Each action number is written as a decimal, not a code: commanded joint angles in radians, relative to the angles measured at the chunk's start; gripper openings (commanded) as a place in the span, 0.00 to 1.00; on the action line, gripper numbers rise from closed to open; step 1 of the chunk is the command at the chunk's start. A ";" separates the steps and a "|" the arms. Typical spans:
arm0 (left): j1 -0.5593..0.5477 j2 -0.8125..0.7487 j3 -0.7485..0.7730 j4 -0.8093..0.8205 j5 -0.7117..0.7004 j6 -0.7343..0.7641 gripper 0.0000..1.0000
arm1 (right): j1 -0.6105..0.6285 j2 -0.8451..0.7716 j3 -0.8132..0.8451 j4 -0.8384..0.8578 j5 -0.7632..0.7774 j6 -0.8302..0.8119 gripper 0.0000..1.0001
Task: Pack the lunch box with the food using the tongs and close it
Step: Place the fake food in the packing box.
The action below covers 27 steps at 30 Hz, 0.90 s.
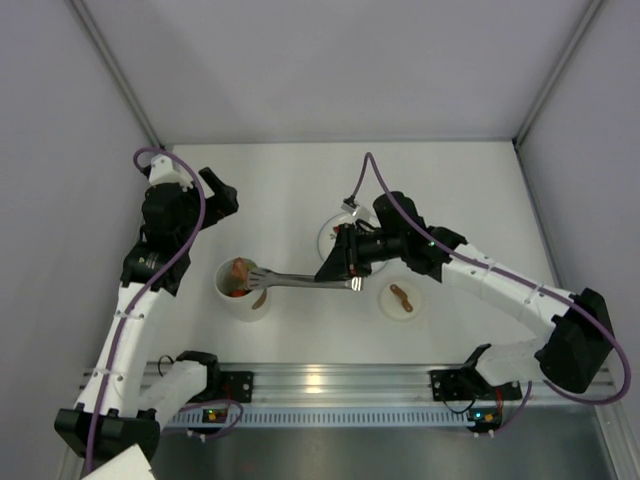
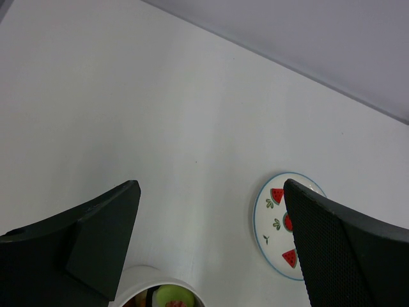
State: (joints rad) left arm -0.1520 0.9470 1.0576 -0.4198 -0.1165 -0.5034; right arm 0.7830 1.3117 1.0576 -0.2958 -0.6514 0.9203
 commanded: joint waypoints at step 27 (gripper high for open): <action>0.005 -0.007 -0.008 0.024 -0.006 0.000 0.99 | 0.018 0.058 0.067 0.153 -0.042 0.052 0.19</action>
State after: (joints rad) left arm -0.1520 0.9470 1.0576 -0.4198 -0.1169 -0.5034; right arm 0.7834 1.3693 1.0691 -0.2451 -0.6617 0.9623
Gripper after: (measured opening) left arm 0.990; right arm 0.242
